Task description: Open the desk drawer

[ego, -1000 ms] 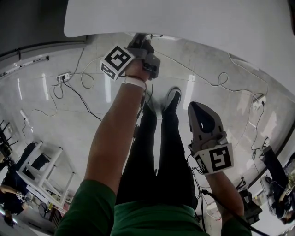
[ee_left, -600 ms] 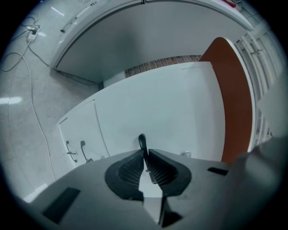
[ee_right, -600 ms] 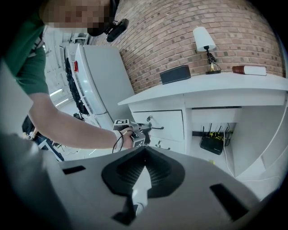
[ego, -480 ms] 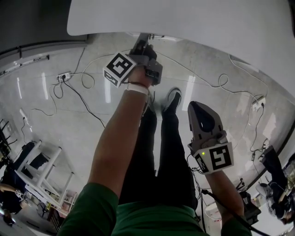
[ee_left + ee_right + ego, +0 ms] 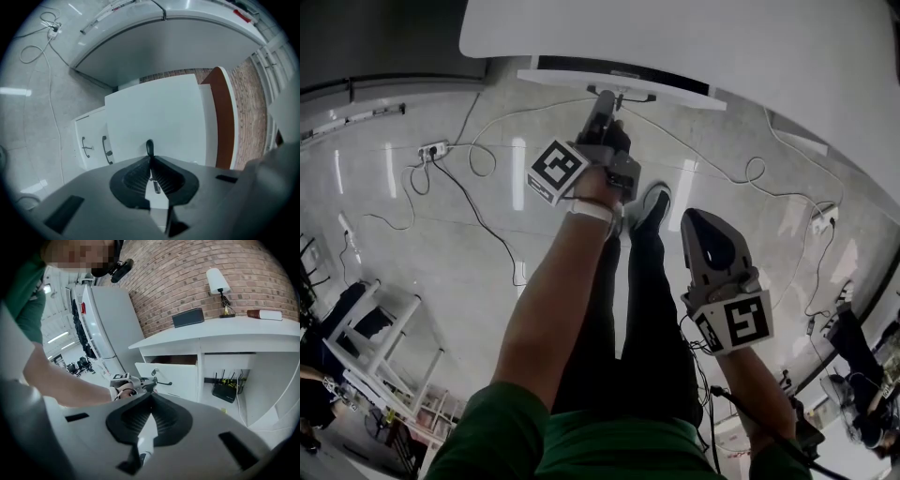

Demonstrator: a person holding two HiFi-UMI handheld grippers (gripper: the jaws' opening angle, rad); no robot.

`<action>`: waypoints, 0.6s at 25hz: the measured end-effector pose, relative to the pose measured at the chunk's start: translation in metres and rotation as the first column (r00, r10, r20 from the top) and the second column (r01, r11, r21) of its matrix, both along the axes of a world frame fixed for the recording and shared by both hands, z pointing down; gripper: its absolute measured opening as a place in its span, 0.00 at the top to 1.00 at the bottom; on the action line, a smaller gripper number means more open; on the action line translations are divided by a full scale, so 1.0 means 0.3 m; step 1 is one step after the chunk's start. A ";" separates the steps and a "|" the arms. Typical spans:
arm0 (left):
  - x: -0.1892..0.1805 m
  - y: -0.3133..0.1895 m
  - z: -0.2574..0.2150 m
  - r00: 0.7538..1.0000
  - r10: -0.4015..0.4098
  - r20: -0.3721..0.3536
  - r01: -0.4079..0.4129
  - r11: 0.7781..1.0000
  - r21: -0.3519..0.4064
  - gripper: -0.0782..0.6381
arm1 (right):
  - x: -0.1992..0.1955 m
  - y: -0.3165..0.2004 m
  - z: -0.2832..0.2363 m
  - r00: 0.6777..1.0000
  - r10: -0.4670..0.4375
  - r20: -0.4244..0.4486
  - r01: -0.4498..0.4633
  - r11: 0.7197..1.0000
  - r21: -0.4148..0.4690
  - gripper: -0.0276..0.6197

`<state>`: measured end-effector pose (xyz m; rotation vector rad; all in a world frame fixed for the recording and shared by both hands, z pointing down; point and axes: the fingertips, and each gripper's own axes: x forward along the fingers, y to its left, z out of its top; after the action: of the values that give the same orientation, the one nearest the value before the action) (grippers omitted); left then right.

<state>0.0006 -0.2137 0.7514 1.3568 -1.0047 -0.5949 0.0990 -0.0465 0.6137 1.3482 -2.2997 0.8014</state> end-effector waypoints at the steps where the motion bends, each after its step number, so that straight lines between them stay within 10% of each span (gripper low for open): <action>1: -0.001 0.021 0.000 1.000 -0.002 -0.003 0.002 1.000 -0.004 0.85 | -0.004 0.004 -0.003 1.000 -0.006 -0.001 0.006 1.000 0.003 0.96; 15: -0.043 0.173 0.012 0.999 0.041 0.023 -0.041 0.999 -0.017 0.85 | -0.074 0.038 -0.017 0.999 -0.053 -0.002 0.053 0.999 0.006 0.96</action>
<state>-0.0122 -0.1619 0.7551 1.3689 -0.9961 -0.5404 0.0768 -0.0350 0.6085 1.2839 -2.3279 0.7773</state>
